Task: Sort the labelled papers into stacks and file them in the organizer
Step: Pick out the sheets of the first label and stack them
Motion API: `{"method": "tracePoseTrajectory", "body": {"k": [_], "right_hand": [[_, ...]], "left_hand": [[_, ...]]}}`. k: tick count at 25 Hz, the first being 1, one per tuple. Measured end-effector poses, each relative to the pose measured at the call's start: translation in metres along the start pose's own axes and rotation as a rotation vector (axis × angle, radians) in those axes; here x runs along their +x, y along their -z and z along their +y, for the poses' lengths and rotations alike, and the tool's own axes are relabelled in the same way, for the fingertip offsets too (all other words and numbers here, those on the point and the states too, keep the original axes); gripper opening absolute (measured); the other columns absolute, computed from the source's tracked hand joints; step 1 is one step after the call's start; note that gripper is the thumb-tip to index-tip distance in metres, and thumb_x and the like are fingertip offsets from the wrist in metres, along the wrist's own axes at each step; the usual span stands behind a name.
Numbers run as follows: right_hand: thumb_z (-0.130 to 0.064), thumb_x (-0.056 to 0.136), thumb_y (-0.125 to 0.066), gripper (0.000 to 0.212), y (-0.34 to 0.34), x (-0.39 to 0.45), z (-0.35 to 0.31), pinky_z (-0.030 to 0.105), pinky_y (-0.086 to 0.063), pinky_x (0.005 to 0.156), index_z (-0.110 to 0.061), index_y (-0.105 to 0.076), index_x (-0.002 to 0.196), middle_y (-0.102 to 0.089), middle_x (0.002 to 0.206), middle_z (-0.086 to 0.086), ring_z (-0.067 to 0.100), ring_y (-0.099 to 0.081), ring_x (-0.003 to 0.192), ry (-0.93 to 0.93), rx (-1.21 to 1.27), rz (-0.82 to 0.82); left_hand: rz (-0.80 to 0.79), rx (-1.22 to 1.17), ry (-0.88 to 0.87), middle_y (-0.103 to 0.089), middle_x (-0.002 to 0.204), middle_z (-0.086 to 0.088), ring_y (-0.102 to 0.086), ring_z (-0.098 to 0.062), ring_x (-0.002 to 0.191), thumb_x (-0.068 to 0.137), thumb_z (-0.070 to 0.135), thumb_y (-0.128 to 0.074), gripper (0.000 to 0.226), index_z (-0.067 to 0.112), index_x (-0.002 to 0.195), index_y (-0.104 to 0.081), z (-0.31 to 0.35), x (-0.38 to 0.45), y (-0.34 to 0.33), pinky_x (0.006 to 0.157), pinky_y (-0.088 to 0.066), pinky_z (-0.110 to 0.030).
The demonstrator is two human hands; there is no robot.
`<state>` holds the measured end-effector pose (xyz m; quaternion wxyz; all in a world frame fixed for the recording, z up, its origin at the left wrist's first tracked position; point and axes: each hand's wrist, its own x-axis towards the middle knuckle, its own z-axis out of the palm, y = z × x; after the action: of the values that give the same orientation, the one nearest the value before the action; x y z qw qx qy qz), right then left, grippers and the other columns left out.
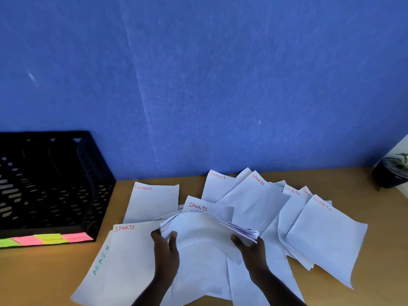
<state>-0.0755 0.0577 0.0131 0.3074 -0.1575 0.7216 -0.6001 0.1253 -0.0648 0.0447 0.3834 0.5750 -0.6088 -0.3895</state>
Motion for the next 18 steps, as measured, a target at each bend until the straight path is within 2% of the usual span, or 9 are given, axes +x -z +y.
{"method": "tracePoseTrajectory", "body": {"k": [2, 4, 6, 7, 9, 10, 12, 15, 18], "right_hand": [[-0.005, 0.08, -0.083, 0.014, 0.001, -0.002, -0.001, 0.036, -0.049, 0.074, -0.015, -0.074, 0.083, -0.073, 0.081, 0.014, 0.023, -0.066, 0.078, 0.01, -0.019, -0.039], [-0.002, 0.081, -0.082, 0.018, 0.001, -0.001, -0.008, 0.034, -0.048, 0.07, -0.018, -0.073, 0.08, -0.071, 0.076, 0.012, 0.021, -0.063, 0.074, 0.036, -0.044, 0.011], [-0.011, 0.082, -0.084, 0.018, 0.001, 0.003, -0.024, 0.036, -0.053, 0.073, -0.022, -0.072, 0.089, -0.073, 0.081, 0.002, 0.02, -0.066, 0.078, 0.107, -0.08, 0.13], [-0.017, 0.083, -0.084, 0.024, 0.001, 0.004, -0.031, 0.038, -0.055, 0.078, -0.023, -0.07, 0.102, -0.074, 0.094, 0.0, 0.021, -0.067, 0.088, 0.122, -0.103, 0.19], [-0.024, 0.081, -0.087, 0.064, -0.003, 0.006, -0.039, 0.038, -0.051, 0.093, -0.016, -0.054, 0.136, -0.064, 0.124, 0.0, 0.025, -0.061, 0.11, -0.015, -0.039, 0.238], [-0.028, 0.077, -0.09, 0.079, -0.007, 0.005, -0.038, 0.039, -0.05, 0.097, -0.013, -0.048, 0.142, -0.061, 0.13, 0.001, 0.028, -0.06, 0.116, -0.132, 0.074, 0.218], [-0.036, 0.062, -0.097, 0.088, -0.017, -0.001, -0.028, 0.044, -0.053, 0.098, -0.01, -0.056, 0.136, -0.068, 0.13, 0.008, 0.035, -0.063, 0.117, -0.268, 0.311, 0.151], [-0.016, 0.077, -0.088, 0.056, -0.032, -0.024, -0.021, 0.035, -0.062, 0.075, -0.001, -0.065, 0.125, -0.072, 0.122, 0.017, 0.036, -0.068, 0.109, -0.305, 0.58, 0.138], [-0.001, 0.087, -0.074, 0.034, -0.049, -0.046, -0.026, 0.041, -0.059, 0.084, 0.001, -0.068, 0.12, -0.074, 0.119, 0.017, 0.037, -0.068, 0.108, -0.382, 0.699, 0.038]], "left_hand": [[-0.066, 0.01, 0.044, -0.057, 0.093, -0.008, -0.058, -0.026, 0.085, 0.095, 0.005, -0.056, 0.024, 0.013, 0.105, -0.036, -0.004, 0.003, -0.001, 0.072, -0.045, -0.026], [-0.093, -0.007, 0.026, -0.056, 0.08, -0.004, -0.059, -0.023, 0.071, 0.097, 0.009, -0.053, 0.019, 0.019, 0.102, -0.037, -0.001, 0.006, 0.001, 0.066, -0.044, -0.026], [-0.081, -0.06, 0.0, -0.057, 0.095, 0.006, -0.055, -0.01, 0.078, 0.099, 0.011, -0.051, 0.017, 0.017, 0.113, -0.044, 0.008, 0.011, 0.006, 0.082, -0.042, -0.027], [-0.077, -0.096, 0.01, -0.054, 0.101, 0.012, -0.052, -0.008, 0.086, 0.099, 0.01, -0.051, 0.021, 0.017, 0.118, -0.046, 0.014, 0.013, 0.009, 0.088, -0.039, -0.026], [-0.112, -0.202, 0.022, -0.055, 0.097, 0.015, -0.051, -0.013, 0.091, 0.096, 0.013, -0.051, 0.014, 0.022, 0.107, -0.05, 0.016, 0.018, 0.012, 0.083, -0.039, -0.029], [-0.145, -0.244, 0.048, -0.056, 0.09, 0.009, -0.051, -0.017, 0.087, 0.089, 0.017, -0.049, 0.009, 0.021, 0.097, -0.051, 0.012, 0.021, 0.012, 0.077, -0.04, -0.032], [-0.197, -0.252, 0.131, -0.045, 0.079, -0.002, -0.043, -0.023, 0.077, 0.076, 0.018, -0.045, 0.014, 0.007, 0.086, -0.046, 0.002, 0.023, 0.01, 0.068, -0.034, -0.035], [-0.257, -0.344, 0.283, -0.03, 0.077, -0.007, -0.032, -0.02, 0.075, 0.083, 0.009, -0.05, 0.018, 0.0, 0.082, -0.035, -0.007, 0.017, 0.015, 0.065, -0.025, -0.038], [-0.294, -0.451, 0.332, -0.017, 0.079, -0.004, -0.019, -0.026, 0.077, 0.082, 0.006, -0.052, 0.031, 0.014, 0.073, -0.023, -0.016, 0.013, 0.021, 0.064, -0.017, -0.038]]}}
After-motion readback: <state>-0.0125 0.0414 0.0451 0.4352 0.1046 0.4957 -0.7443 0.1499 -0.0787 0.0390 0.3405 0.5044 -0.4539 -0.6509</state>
